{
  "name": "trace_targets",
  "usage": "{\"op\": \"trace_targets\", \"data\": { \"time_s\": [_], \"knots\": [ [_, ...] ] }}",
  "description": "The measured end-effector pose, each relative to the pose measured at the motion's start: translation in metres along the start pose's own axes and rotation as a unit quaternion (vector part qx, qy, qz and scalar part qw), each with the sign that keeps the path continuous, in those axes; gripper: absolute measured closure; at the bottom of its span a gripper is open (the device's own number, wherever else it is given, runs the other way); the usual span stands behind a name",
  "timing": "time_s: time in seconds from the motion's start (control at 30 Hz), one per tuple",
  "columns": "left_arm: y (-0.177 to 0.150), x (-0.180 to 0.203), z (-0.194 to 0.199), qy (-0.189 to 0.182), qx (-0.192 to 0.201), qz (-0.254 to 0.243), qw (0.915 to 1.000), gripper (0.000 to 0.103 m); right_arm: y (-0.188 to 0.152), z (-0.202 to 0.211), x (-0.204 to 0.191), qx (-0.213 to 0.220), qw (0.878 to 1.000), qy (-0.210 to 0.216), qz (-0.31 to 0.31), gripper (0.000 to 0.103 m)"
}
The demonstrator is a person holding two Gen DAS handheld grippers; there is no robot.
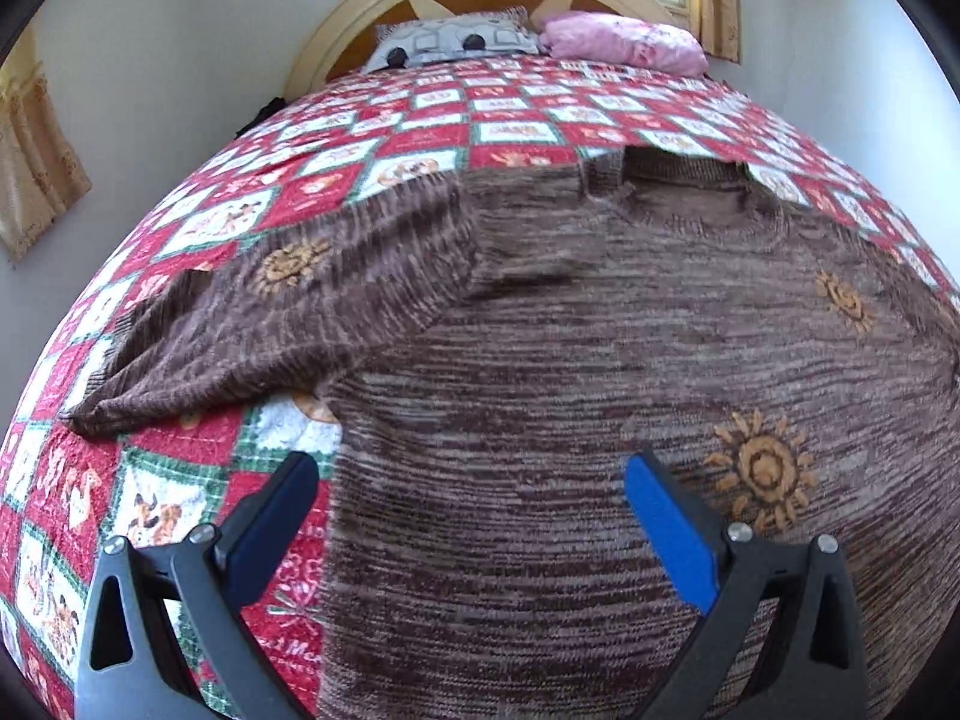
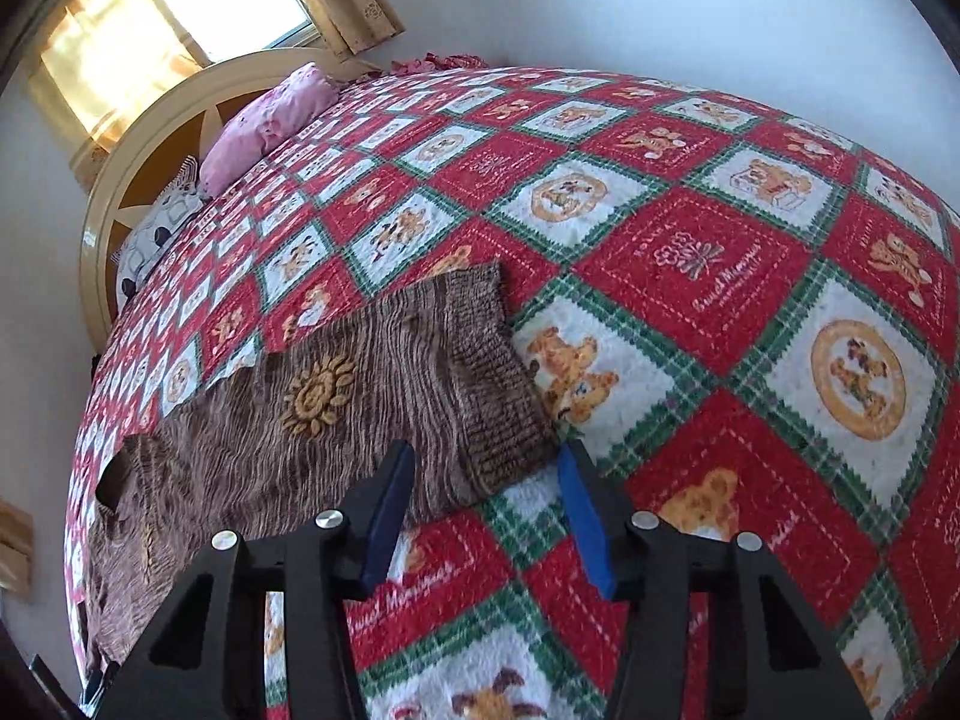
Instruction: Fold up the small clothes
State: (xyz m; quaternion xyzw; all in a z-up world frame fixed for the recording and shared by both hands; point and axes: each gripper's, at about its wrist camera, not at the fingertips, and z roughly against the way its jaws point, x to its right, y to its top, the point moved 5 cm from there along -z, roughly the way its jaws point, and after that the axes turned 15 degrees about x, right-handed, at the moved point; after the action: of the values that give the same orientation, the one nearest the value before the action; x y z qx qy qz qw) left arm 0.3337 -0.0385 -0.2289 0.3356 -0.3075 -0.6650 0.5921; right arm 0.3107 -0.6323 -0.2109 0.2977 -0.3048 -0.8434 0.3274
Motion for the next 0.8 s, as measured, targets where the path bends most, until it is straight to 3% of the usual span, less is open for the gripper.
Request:
{"op": "trace_targets", "data": {
  "time_s": [0.03,0.07,0.1,0.3,0.47,0.63,0.8],
  "knots": [
    [-0.002,0.002,-0.002,-0.003,-0.008,-0.002,1.0000,0.000,0.002,-0.003,0.001,0.001,1.000,-0.002,0.000,0.063],
    [-0.002,0.002,-0.003,-0.008,-0.012,-0.001,0.9999,0.000,0.002,-0.006,0.001,-0.001,1.000,-0.003,-0.001,0.089],
    [-0.003,0.001,-0.004,-0.012,-0.013,0.003,0.9998,0.000,0.002,-0.009,0.001,-0.007,1.000,0.002,-0.006,0.091],
    [-0.005,-0.002,-0.007,-0.031,-0.025,0.030,0.9988,0.000,0.006,-0.003,-0.025,0.009,0.999,0.007,0.032,0.092],
    [-0.006,-0.001,-0.009,-0.031,-0.028,0.030,0.9987,0.000,0.003,0.039,-0.092,0.057,0.991,0.050,0.114,0.092],
    [-0.006,-0.004,-0.011,-0.037,-0.027,0.038,0.9983,0.000,-0.034,0.112,-0.182,0.087,0.966,0.132,0.206,0.092],
    [-0.006,-0.004,-0.010,-0.038,-0.026,0.041,0.9981,0.000,-0.087,0.122,-0.267,0.075,0.936,0.201,0.278,0.092]
  ]
}}
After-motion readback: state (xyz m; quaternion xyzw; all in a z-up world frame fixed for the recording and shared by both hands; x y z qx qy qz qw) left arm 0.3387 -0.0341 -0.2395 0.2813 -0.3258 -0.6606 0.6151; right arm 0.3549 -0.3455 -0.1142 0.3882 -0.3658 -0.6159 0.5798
